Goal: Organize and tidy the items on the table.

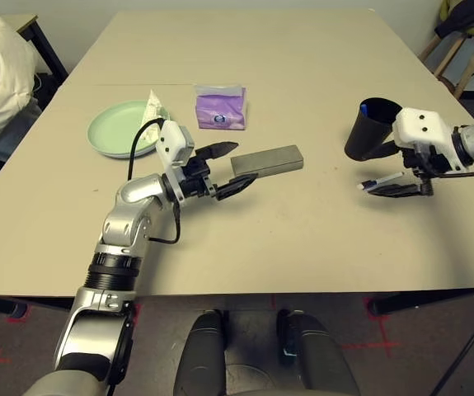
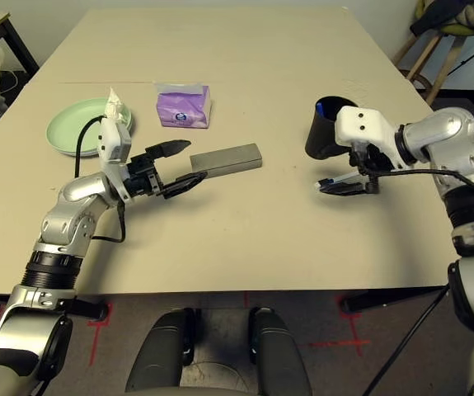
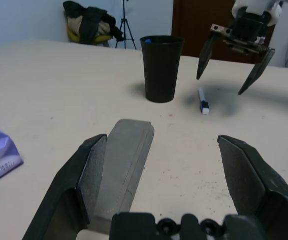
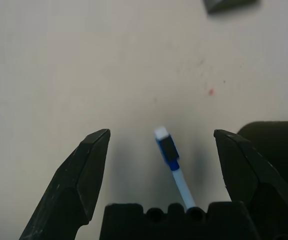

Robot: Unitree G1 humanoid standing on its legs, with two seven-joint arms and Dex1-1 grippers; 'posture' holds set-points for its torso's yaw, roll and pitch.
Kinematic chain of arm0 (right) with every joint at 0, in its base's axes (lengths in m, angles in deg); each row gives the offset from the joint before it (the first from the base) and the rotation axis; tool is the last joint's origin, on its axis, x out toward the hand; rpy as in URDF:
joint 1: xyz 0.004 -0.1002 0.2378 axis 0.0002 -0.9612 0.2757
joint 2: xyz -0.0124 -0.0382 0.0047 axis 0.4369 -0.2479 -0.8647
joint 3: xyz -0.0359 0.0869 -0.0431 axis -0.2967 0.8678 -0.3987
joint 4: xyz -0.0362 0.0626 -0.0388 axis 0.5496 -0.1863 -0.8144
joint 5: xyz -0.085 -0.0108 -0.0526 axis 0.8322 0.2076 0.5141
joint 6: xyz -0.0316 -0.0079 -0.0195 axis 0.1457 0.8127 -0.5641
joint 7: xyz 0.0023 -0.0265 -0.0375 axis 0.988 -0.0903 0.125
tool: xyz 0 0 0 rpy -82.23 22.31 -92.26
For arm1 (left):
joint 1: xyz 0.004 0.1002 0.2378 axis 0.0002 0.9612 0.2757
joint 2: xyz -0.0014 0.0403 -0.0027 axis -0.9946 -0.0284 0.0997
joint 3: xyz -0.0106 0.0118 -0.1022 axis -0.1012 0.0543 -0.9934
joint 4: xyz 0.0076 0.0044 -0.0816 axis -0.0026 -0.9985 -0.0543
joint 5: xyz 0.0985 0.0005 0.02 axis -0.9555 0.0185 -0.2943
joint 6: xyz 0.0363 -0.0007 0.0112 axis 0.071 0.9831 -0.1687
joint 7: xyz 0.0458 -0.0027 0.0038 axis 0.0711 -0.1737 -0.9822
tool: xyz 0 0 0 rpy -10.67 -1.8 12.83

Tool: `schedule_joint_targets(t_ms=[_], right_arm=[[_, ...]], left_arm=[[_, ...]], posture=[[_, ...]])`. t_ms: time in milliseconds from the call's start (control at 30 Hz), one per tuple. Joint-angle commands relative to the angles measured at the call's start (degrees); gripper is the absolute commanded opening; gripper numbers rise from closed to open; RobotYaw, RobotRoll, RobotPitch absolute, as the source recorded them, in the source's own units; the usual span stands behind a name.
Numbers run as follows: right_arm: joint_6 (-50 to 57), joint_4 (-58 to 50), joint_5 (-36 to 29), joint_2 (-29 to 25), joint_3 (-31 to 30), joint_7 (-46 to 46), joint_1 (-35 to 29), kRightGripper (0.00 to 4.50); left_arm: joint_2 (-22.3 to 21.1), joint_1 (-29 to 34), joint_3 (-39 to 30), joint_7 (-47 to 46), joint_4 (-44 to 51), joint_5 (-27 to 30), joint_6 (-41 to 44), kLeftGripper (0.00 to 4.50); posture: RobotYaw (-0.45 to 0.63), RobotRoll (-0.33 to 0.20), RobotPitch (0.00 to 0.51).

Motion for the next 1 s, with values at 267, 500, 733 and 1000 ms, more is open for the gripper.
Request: schedule_joint_targets(t_ms=[267,500,733,1000], right_arm=[[-17.2,13.5,10.9,2.5,-5.4,-1.4,9.1,4.47],[-24.3,17.3,15.0,3.6,-7.0,-3.1,11.3,4.47],[-27.3,20.0,18.1,3.7,-8.0,-3.9,12.8,4.47],[-27.9,21.1,19.3,4.4,-8.2,-4.2,13.3,4.47]], left_arm=[[-0.3,2.9,0.0,-1.4,4.8,1.1,2.3,4.5],[-0.3,3.9,0.1,-2.4,6.3,1.3,3.1,4.5],[-0.7,4.6,-0.3,-2.9,7.3,1.6,3.6,4.5],[-1.8,3.9,0.5,-1.8,6.7,1.1,1.8,4.5]], posture=[[0.2,0.0,0.227],[0.21,0.0,0.235],[0.22,0.0,0.241],[0.23,0.0,0.241]])
